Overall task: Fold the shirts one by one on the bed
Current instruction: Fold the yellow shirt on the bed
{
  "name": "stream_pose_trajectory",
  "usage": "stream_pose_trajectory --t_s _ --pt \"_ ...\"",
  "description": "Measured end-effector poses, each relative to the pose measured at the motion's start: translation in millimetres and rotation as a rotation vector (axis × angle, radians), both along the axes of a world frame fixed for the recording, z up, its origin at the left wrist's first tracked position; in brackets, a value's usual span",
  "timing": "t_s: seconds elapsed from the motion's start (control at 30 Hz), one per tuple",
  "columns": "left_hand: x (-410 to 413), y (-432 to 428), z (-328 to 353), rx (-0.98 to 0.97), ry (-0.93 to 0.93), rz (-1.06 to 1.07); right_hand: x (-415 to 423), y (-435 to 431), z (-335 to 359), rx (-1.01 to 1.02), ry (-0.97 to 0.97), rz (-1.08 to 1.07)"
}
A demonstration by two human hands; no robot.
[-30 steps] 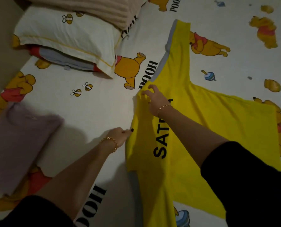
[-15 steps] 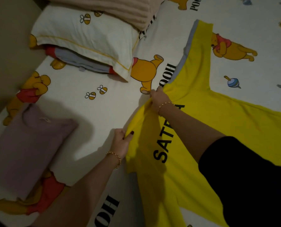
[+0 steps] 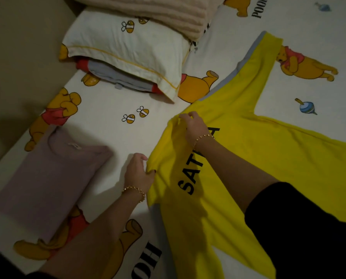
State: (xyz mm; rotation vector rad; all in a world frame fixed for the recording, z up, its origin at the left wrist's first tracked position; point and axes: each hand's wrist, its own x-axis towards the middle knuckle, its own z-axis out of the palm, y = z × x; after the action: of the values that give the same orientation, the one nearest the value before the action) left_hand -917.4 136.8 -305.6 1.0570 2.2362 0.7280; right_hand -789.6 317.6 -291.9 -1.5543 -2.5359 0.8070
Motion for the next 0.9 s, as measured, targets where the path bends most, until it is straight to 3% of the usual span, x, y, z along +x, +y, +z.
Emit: stream_pose_trajectory --t_s 0.47,0.7,0.83,0.9 --pt "135 147 29 -0.008 0.000 -0.431 249 38 0 -0.018 -0.125 -0.345" --pt "204 237 19 0.077 0.202 -0.718 374 53 4 0.039 -0.340 -0.640" --pt "230 269 6 -0.051 0.293 -0.903 416 60 -9 -0.064 -0.327 -0.599" --pt "239 276 3 -0.047 0.365 -0.859 423 64 -14 -0.030 -0.321 -0.624"
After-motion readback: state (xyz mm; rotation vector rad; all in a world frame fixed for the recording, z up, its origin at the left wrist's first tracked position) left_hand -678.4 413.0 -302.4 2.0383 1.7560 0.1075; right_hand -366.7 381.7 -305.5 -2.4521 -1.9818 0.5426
